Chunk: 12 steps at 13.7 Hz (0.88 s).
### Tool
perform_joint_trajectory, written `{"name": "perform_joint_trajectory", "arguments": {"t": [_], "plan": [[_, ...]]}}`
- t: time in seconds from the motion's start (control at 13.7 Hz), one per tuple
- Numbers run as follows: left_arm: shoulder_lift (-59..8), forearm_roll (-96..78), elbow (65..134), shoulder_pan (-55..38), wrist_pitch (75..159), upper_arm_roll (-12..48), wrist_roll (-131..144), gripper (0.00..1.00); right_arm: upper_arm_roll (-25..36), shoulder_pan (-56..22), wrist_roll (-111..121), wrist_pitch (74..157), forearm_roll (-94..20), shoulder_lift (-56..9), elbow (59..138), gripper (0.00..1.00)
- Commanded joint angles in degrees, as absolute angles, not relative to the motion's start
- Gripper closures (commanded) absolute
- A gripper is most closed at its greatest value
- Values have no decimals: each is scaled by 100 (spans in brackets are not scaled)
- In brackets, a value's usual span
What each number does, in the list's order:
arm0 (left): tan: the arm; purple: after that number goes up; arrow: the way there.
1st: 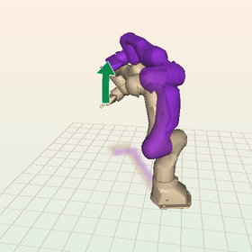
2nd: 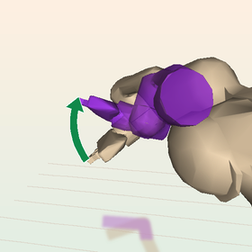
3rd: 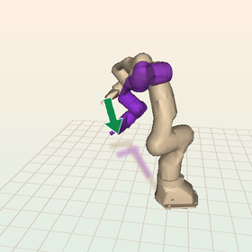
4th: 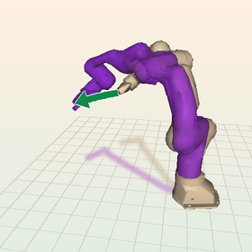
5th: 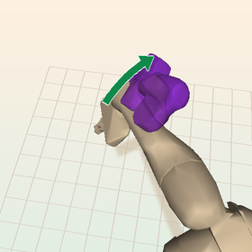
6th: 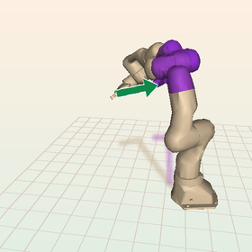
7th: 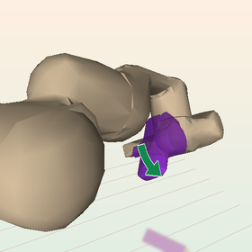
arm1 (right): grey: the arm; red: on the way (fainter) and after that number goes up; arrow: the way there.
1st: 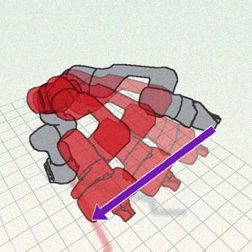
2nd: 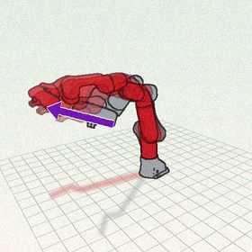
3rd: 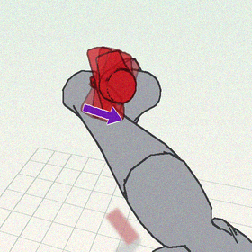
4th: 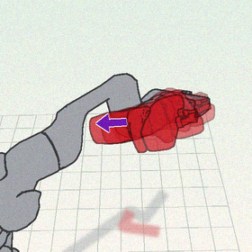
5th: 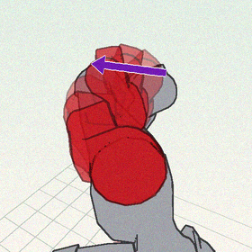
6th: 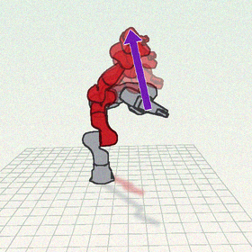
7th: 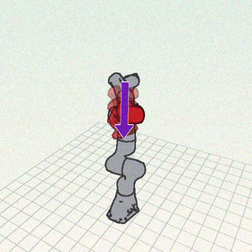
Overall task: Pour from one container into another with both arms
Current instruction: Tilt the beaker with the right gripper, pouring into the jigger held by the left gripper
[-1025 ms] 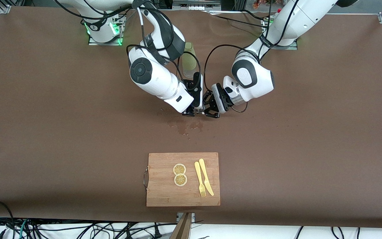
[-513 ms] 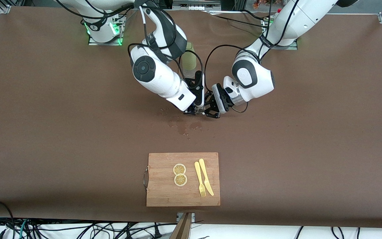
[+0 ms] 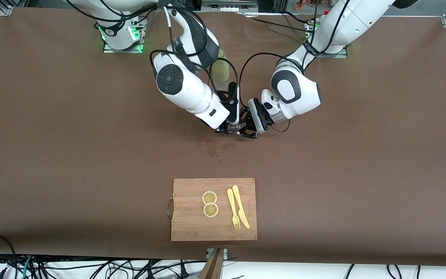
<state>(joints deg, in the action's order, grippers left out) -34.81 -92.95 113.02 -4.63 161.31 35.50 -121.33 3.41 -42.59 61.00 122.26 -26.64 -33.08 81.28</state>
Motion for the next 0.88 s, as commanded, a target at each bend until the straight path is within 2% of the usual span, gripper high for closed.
{"name": "perform_joint_trajectory", "arguments": {"t": [0.0, 0.81], "plan": [[-3278, -9457, 11417, -439, 16154, 3568, -12103, 100, 369, -4324, 5968, 12190, -2540, -3261, 8086, 87], [-3270, -9466, 11417, -422, 16154, 3568, -12103, 100, 369, -4351, 5959, 12190, -2461, -3261, 8086, 87]]}}
